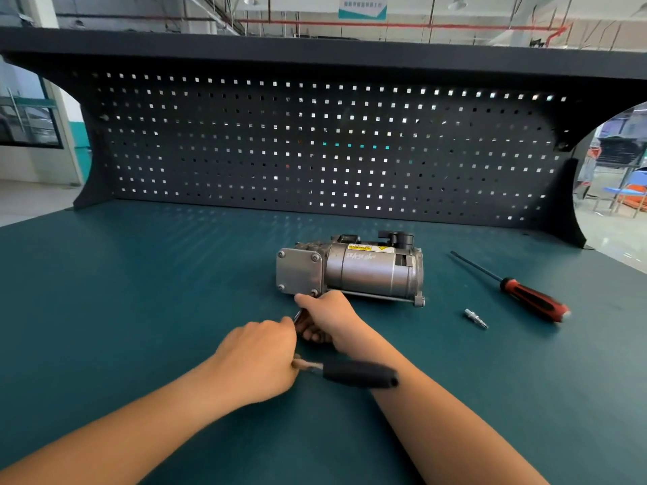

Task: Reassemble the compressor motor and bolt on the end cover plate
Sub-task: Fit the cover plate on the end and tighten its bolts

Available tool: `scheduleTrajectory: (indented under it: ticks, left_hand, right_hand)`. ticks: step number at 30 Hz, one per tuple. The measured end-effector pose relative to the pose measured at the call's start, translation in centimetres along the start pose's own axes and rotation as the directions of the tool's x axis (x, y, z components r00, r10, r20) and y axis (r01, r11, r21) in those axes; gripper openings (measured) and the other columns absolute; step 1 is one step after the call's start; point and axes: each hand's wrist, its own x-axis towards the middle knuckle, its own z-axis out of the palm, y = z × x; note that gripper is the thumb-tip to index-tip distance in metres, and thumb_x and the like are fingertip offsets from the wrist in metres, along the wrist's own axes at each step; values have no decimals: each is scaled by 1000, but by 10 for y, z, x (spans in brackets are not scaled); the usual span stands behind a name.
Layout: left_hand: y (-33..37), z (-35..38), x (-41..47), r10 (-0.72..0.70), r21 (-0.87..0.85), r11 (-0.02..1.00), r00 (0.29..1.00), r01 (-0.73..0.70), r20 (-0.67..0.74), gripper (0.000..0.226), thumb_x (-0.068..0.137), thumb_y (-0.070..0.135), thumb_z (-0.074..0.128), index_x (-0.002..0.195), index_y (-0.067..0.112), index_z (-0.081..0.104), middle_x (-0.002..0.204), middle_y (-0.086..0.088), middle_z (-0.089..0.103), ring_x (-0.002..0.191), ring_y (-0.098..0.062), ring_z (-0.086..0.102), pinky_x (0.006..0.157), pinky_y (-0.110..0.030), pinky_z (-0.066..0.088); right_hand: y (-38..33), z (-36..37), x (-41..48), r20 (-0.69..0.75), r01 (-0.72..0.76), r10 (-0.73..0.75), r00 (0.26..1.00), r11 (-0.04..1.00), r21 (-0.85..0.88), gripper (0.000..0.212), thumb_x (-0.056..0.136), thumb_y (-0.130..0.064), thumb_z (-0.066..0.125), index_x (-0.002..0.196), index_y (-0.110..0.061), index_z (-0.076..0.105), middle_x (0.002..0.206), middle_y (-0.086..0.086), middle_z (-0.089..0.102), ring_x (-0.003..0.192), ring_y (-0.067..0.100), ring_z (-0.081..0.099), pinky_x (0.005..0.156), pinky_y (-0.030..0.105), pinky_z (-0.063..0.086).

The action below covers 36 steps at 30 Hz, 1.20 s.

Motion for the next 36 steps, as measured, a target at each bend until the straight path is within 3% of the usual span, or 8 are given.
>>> scheduleTrajectory:
  ticks: [3,5,7,10,21,25,30,36]
  left_hand:
    - [-2,6,-4,-76,-674,724,988,145,132,27,93,37,49,95,10,53,75,0,61,60,-13,56,52,-29,46]
    - [-3,5,-5,-83,-936,77,937,344,338,30,95,34,48,94,6,59,61,-3,62,42,-10,52,38,-20,41]
    - [-5,-1,-8,7,-748,-519,877,413,480,35,95,33,47,86,3,61,57,-6,59,35,-8,49,33,-15,40]
    - [-10,-3,-8,48,-539,-753,848,378,529,29,94,26,47,90,-1,58,53,-4,54,32,-6,44,30,-12,38]
    - [-19,-18,3,-112,-890,298,938,346,327,18,83,-3,42,91,-3,59,45,2,49,32,-11,41,36,-16,25]
    - [-5,-21,3,-91,-291,945,976,147,198,27,85,7,43,110,4,53,95,-11,66,77,-23,64,58,-26,35]
    - [11,-13,5,122,260,954,987,-145,105,32,88,15,47,120,8,46,112,-8,57,102,-28,59,64,-30,33]
    - [-13,-1,1,-32,-713,673,971,197,239,19,94,26,47,83,12,51,64,-1,59,45,-11,53,48,-22,39]
  right_hand:
    - [0,-1,0,-23,-2,2,1000,1000,29,35,90,-17,54,58,-7,48,38,2,50,29,10,43,36,17,33]
    - [-1,-3,-1,-4,-19,19,1000,998,54,35,91,-17,53,58,-8,47,31,-2,47,23,8,39,31,11,27]
    - [-4,-4,-4,21,-37,35,999,998,57,35,93,-20,51,60,-7,49,31,-3,47,22,7,37,30,10,25]
    - [-5,-5,-4,40,-51,49,998,997,63,33,94,-24,49,67,-6,51,36,0,51,23,8,37,31,10,25]
    - [0,-2,-4,14,3,-3,1000,1000,-12,48,96,-33,47,56,-8,56,33,-5,49,24,6,39,31,10,27]
    - [1,0,-1,6,16,-16,1000,998,-56,44,96,-28,47,58,-7,53,31,-4,47,23,7,37,30,12,27]
    - [2,-4,-4,24,19,-17,1000,996,-85,43,93,-28,52,55,-7,53,32,-4,50,25,7,41,32,12,32]
    - [2,-4,-5,32,29,-30,999,999,16,30,92,-14,56,63,-5,53,32,-6,50,25,5,44,30,13,32]
